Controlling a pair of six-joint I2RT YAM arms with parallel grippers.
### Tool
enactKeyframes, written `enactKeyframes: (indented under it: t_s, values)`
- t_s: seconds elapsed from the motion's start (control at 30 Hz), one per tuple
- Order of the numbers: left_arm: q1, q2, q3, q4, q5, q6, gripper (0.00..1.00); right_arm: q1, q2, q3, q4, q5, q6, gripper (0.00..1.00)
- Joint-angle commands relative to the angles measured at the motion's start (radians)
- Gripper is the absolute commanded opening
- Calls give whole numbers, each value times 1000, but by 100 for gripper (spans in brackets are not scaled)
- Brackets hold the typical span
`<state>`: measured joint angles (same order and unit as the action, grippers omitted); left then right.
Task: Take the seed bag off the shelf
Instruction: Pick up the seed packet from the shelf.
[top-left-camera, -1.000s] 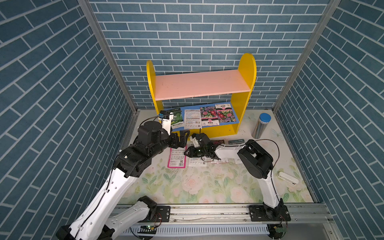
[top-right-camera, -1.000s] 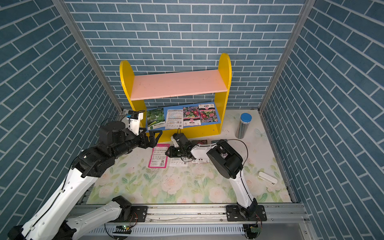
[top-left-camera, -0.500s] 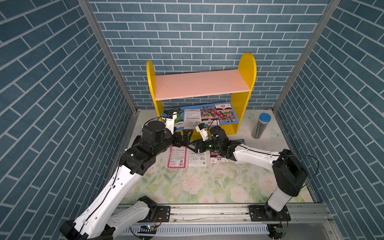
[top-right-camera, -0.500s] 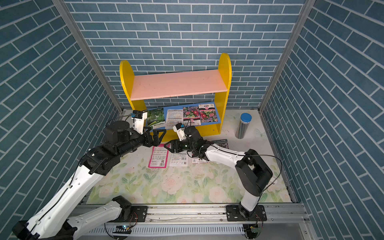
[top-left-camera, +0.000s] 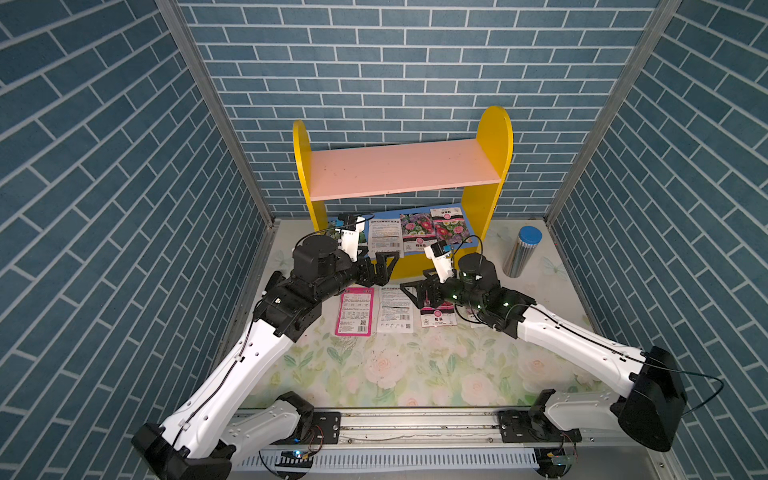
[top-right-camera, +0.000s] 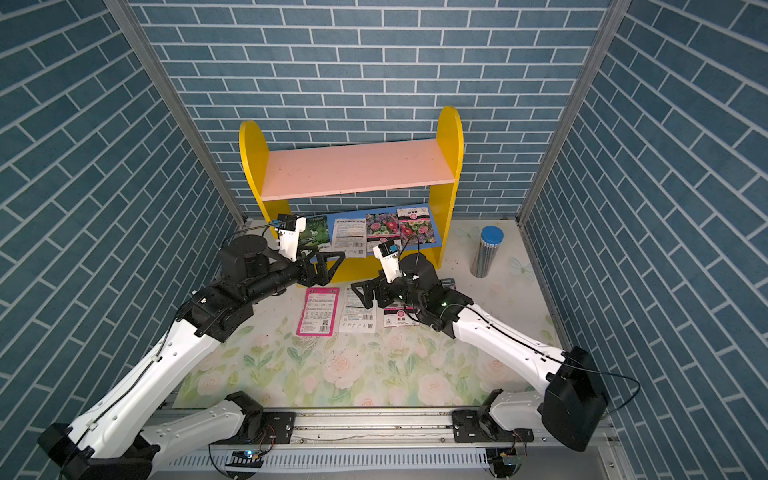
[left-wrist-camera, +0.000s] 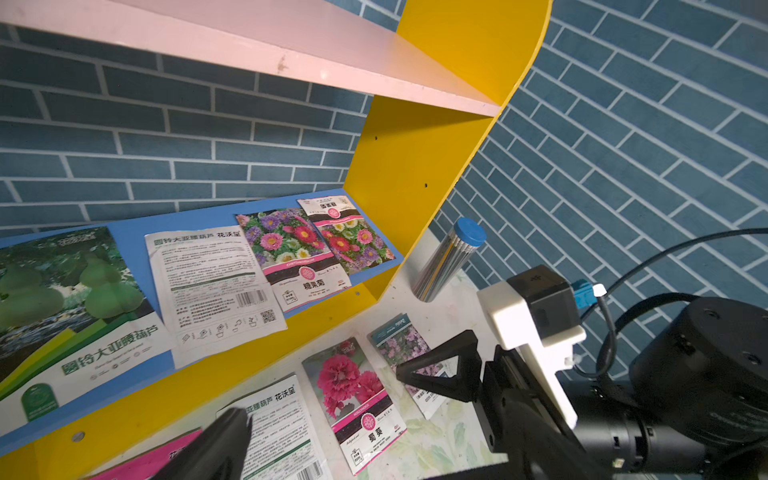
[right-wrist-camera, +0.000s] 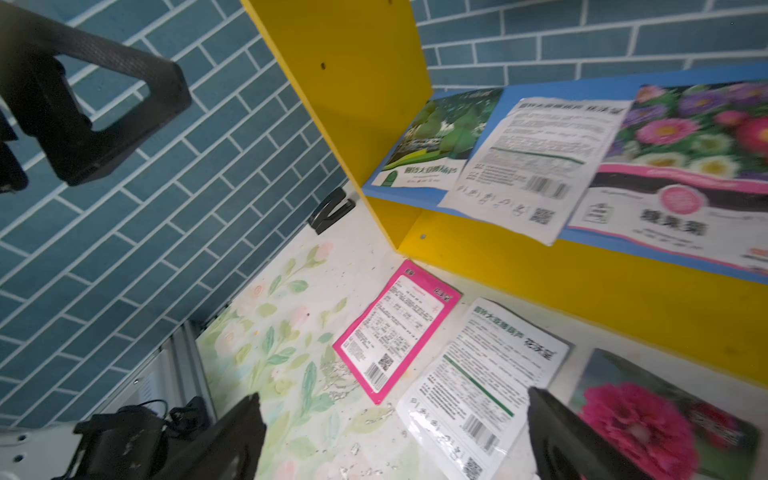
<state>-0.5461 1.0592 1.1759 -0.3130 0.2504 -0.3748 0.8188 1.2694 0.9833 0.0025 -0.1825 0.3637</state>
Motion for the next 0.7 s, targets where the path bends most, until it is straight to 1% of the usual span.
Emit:
enactKeyframes:
  t_s: [0.0,0.17,0.23,0.33,0.43,0.57,0.67]
  values:
    - [-6,5,-32,81,42,-24,100,-26,-57,-11,-61,135,-95,100]
    - [-12,-1,-84,172,50,-54,100,-78,-91,6,-65,244,-137,100]
    - [-18,14,-84,175,49,-55,100,-111,-82,27,-73,243,-143,100]
    - [-26,21,-91,191,49,-57,100,-149,-54,37,-58,275,-158,98]
    - [-40,20,-109,212,53,-60,100,-199,-25,34,-8,261,-177,97]
    - [-56,33,-109,205,69,-58,100,-257,37,45,65,204,-209,96]
    - [-71,38,-100,185,68,-49,100,-280,93,69,96,175,-230,96]
